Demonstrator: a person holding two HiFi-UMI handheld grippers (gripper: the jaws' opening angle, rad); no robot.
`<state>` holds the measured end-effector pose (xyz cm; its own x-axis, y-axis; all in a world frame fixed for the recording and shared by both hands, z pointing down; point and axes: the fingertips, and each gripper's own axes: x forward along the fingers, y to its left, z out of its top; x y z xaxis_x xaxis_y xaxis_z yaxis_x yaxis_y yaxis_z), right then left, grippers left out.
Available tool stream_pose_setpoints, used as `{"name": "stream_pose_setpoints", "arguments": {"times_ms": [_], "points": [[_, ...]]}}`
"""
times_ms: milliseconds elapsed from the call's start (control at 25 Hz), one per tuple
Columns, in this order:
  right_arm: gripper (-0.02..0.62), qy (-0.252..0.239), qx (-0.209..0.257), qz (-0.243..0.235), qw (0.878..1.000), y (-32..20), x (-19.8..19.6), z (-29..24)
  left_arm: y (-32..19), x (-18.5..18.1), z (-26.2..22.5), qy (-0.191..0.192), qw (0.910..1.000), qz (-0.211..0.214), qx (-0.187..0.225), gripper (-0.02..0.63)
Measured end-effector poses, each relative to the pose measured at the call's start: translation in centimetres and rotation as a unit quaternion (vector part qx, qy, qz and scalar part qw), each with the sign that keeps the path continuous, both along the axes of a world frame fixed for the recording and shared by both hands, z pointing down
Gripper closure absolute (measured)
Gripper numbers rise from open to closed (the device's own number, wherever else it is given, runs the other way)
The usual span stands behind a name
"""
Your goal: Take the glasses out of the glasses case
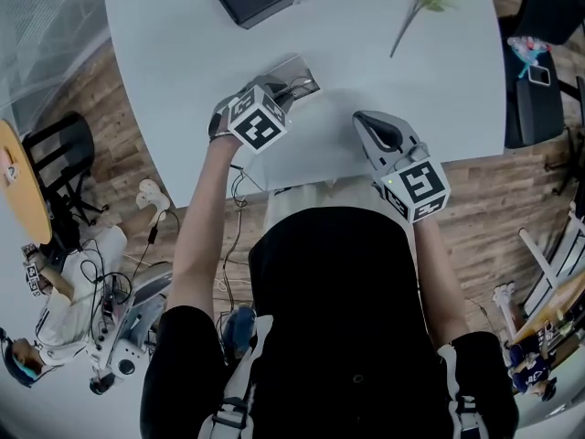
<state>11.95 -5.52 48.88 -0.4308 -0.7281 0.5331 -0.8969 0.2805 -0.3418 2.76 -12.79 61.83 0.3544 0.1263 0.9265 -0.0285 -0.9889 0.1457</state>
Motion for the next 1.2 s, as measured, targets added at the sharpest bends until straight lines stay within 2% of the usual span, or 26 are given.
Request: {"name": "stream_pose_setpoints", "arguments": {"times_ms": [160,520,840,1200], "points": [[0.578,0.000,0.000,-0.002,1.000,-0.2,-0.1,0.1,0.2,0.1,0.4,-0.015,0.9997,0.012,0.017,0.549],[0.578,-0.004,0.008,-0.020,1.000,-0.2,-0.8,-0.3,0.2,-0.2,0.1,-0.023,0.9993,-0.003,0.031,0.565],[0.578,-0.001,0.020,-0.039,0.999,0.6,-1.1,-1.3,0.1,-0.6,-0.9,-0.020,0.9948,-0.034,0.094,0.572],[0.578,0.002,0.043,-0.078,0.996,1.6,-1.2,-2.9,0.3,-1.2,-2.7,-0.023,0.9843,-0.066,0.163,0.575]]}}
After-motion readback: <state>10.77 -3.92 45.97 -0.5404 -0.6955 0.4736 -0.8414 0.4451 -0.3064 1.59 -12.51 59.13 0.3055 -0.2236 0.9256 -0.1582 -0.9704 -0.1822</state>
